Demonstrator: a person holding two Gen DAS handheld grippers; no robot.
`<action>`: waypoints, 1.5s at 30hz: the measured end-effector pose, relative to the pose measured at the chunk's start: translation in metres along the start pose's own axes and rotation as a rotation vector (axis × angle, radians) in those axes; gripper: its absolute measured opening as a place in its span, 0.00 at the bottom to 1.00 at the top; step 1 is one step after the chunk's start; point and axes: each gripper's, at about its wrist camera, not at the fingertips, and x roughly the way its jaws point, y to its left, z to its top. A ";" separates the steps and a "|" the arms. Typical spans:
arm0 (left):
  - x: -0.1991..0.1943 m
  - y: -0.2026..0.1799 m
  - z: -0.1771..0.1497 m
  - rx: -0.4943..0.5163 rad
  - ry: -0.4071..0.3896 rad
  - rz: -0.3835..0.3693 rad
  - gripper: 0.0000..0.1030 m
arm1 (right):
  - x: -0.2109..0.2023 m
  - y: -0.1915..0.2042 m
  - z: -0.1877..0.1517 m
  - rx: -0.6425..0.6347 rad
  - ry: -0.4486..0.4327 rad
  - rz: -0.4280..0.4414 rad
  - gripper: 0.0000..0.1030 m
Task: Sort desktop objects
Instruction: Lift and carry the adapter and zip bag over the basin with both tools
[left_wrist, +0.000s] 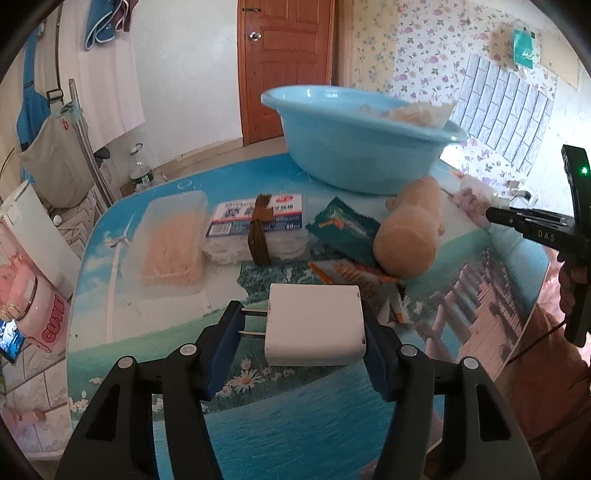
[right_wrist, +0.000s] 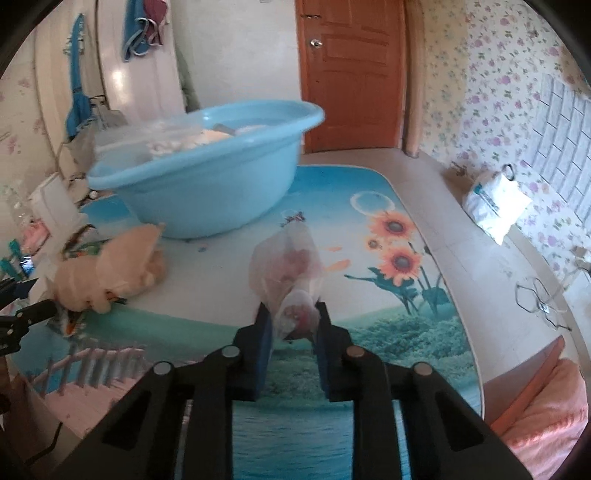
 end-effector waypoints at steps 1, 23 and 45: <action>-0.003 0.000 0.002 -0.002 -0.012 0.001 0.58 | -0.002 0.002 0.001 -0.006 -0.010 0.007 0.19; -0.044 -0.011 0.072 0.001 -0.178 -0.033 0.58 | -0.068 0.009 0.050 -0.020 -0.239 0.087 0.17; 0.000 -0.028 0.143 0.054 -0.149 -0.080 0.58 | -0.006 0.020 0.104 -0.078 -0.160 0.214 0.17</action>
